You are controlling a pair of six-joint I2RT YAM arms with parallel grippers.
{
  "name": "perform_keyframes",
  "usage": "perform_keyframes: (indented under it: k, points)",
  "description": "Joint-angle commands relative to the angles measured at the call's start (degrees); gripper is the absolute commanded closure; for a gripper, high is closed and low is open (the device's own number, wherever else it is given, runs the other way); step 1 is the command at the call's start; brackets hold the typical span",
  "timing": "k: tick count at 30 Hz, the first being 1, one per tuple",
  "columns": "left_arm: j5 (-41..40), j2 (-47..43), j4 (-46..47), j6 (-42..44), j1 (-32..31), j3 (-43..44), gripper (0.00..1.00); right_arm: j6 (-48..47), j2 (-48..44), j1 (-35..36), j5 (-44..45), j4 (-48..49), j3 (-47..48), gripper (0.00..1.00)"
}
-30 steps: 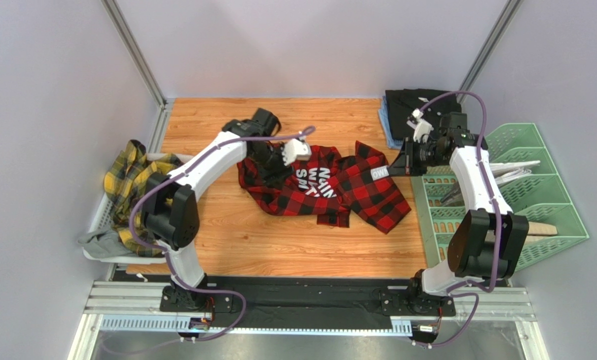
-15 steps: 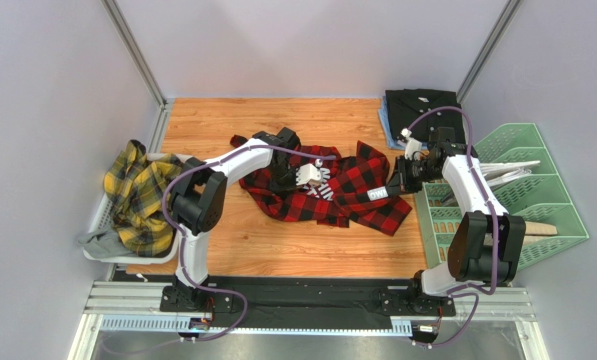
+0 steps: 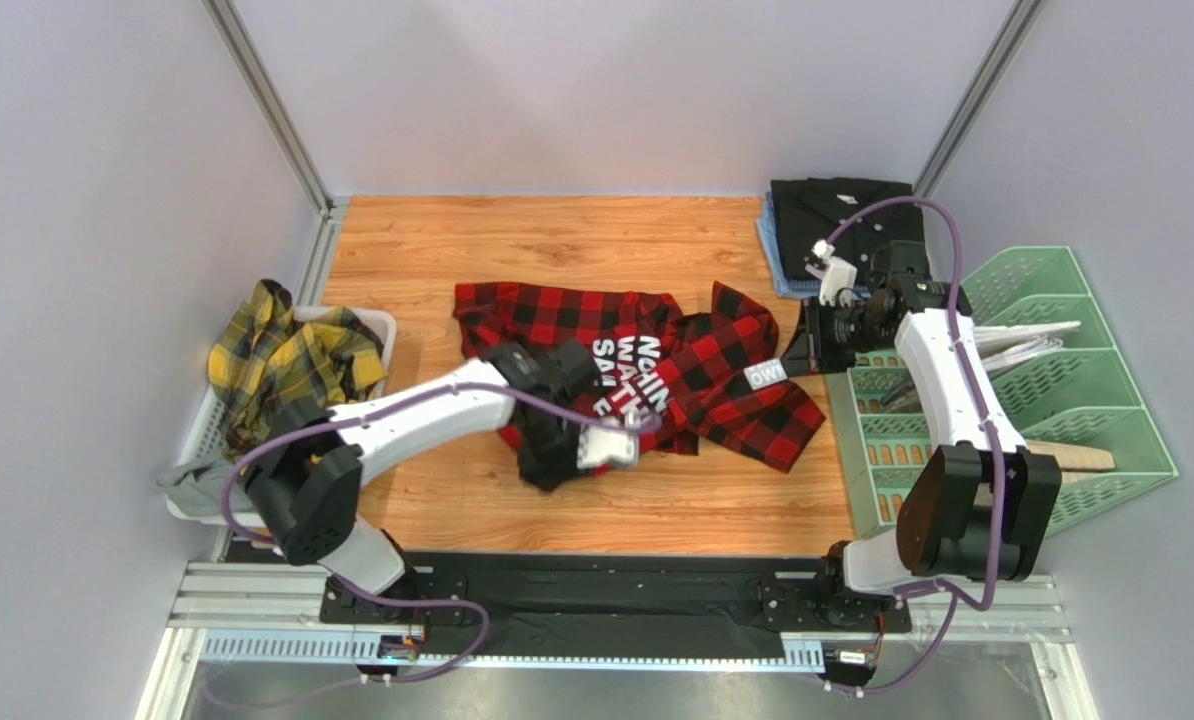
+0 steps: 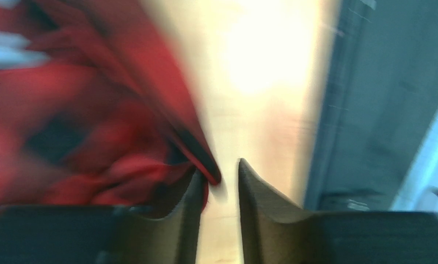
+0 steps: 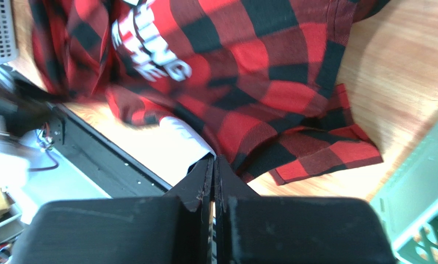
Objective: Fold and stack the long sleeve shirts
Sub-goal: Flatten the shirt out
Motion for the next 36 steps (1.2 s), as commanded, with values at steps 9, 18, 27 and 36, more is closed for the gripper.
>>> perform_keyframes:
  k: [9, 18, 27, 36]
  points:
    - [1.2, -0.7, -1.3, -1.7, 15.7, 7.9, 0.38, -2.8, -1.9, -0.7, 2.6, -0.5, 1.7, 1.0]
    - [11.2, 10.7, -5.0, -5.5, 15.0, 18.8, 0.34, -2.5, -2.2, -0.7, 2.9, -0.4, 1.5, 1.0]
    - [15.6, 0.3, 5.5, 7.0, 2.6, 4.2, 0.34, -2.6, -0.8, -0.7, 2.5, -0.5, 1.3, 1.0]
    - [10.8, 11.7, 2.9, 20.6, -1.4, 9.8, 0.34, -1.5, -1.2, -0.7, 2.0, -0.4, 1.8, 1.0]
